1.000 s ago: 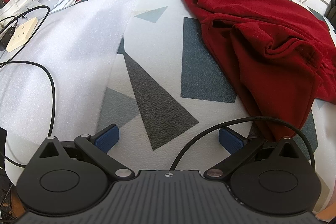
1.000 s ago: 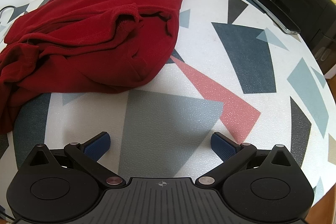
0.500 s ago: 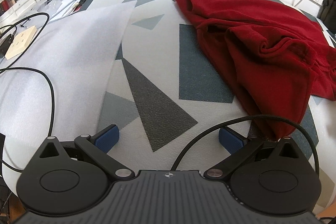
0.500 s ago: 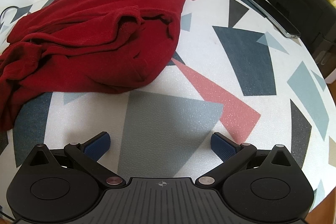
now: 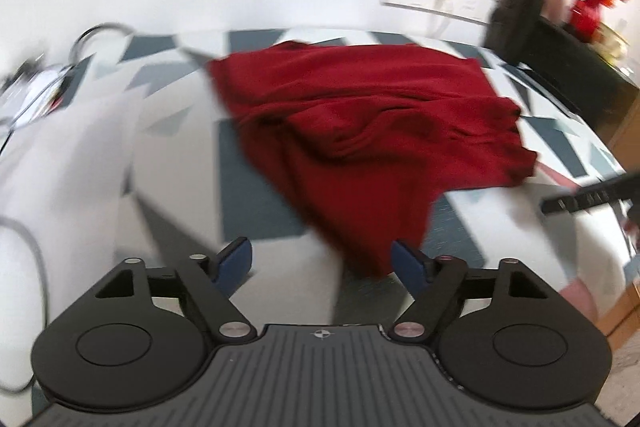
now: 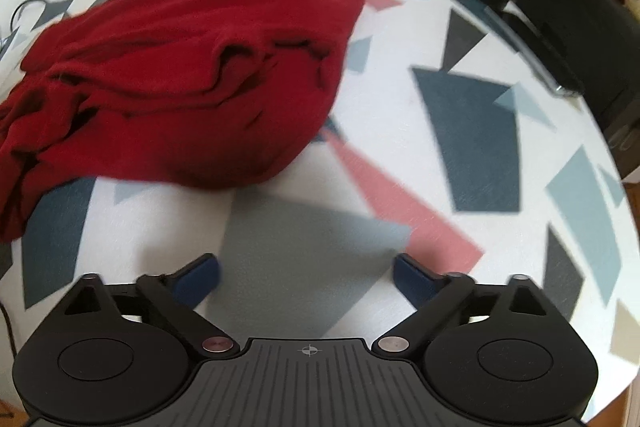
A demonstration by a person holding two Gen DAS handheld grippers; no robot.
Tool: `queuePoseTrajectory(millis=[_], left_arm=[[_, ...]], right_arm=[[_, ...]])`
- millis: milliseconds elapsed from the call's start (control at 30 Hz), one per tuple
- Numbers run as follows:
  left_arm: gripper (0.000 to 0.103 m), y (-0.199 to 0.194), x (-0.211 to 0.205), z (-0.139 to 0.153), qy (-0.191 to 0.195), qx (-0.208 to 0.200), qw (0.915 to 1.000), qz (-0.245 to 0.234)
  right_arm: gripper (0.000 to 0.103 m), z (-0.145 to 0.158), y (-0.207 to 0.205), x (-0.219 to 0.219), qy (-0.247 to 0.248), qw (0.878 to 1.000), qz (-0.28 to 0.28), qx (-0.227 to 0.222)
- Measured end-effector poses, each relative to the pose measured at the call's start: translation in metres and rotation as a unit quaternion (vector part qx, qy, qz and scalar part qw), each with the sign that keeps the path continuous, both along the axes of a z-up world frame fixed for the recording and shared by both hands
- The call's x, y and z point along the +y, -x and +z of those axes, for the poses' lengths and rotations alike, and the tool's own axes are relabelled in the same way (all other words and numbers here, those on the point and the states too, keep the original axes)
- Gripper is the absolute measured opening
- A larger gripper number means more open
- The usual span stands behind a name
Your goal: Fold clothes
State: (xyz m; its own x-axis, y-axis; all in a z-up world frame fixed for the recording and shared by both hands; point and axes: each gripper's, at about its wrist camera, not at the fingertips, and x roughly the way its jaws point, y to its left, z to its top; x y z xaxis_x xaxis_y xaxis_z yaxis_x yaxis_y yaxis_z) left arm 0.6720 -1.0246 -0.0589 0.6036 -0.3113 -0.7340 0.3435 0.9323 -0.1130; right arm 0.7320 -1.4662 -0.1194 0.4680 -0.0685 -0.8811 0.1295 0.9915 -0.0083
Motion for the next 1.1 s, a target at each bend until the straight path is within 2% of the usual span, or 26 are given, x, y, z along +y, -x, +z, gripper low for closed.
queuePoseTrajectory(millis=[33, 167, 233, 300, 367, 433, 467, 500, 533, 633, 700, 767, 833, 933, 1100], left_arm=[[0.071, -0.002, -0.008, -0.001, -0.002, -0.002, 0.9999, -0.011], [0.07, -0.01, -0.042, -0.004, -0.023, -0.007, 0.9983, -0.052], [0.07, -0.015, -0.056, -0.006, -0.036, -0.01, 0.9974, -0.062], [0.065, -0.018, -0.065, -0.009, -0.045, -0.011, 0.9968, -0.066], [0.057, -0.021, -0.072, -0.01, -0.055, -0.011, 0.996, -0.069], [0.035, -0.024, -0.076, -0.012, -0.068, -0.014, 0.9954, -0.067], [0.03, -0.024, -0.074, -0.011, -0.069, -0.014, 0.9956, -0.063], [0.018, -0.024, -0.071, -0.01, -0.062, -0.012, 0.9964, -0.057], [0.012, -0.023, -0.067, -0.008, -0.054, -0.01, 0.9972, -0.051], [0.007, -0.019, -0.053, -0.004, -0.041, -0.006, 0.9986, -0.033], [0.007, -0.016, -0.045, -0.002, -0.041, -0.007, 0.9989, -0.021], [0.006, -0.013, -0.036, 0.0, -0.041, -0.009, 0.9991, -0.006], [0.006, -0.011, -0.026, 0.003, -0.038, -0.015, 0.999, 0.014], [0.005, -0.009, -0.006, 0.015, -0.03, -0.039, 0.9976, 0.047], [0.005, -0.007, 0.026, 0.052, -0.011, -0.102, 0.9917, 0.077]], right_arm=[[0.081, 0.004, -0.002, -0.004, -0.001, 1.0, -0.001, -0.009], [0.065, 0.019, -0.009, -0.013, -0.006, 0.999, 0.011, -0.049], [0.064, 0.025, -0.014, -0.014, -0.007, 0.997, 0.026, -0.069], [0.064, 0.03, -0.02, -0.013, -0.006, 0.995, 0.041, -0.086], [0.065, 0.032, -0.029, -0.012, -0.004, 0.994, 0.056, -0.099], [0.065, 0.03, -0.041, -0.011, -0.004, 0.992, 0.065, -0.105], [0.065, 0.03, -0.046, -0.011, -0.011, 0.992, 0.066, -0.105], [0.064, 0.029, -0.052, -0.011, -0.021, 0.992, 0.067, -0.105], [0.064, 0.029, -0.058, -0.011, -0.034, 0.991, 0.068, -0.106], [0.061, 0.025, -0.07, -0.008, -0.06, 0.989, 0.074, -0.112], [0.035, 0.02, -0.08, -0.004, -0.07, 0.989, 0.077, -0.103], [0.02, 0.017, -0.086, -0.005, -0.087, 0.989, 0.073, -0.096], [0.01, 0.017, -0.088, -0.008, -0.104, 0.988, 0.067, -0.097], [0.007, 0.031, -0.08, -0.015, -0.124, 0.983, 0.057, -0.124], [0.006, 0.076, -0.045, -0.029, -0.137, 0.972, 0.044, -0.185]])
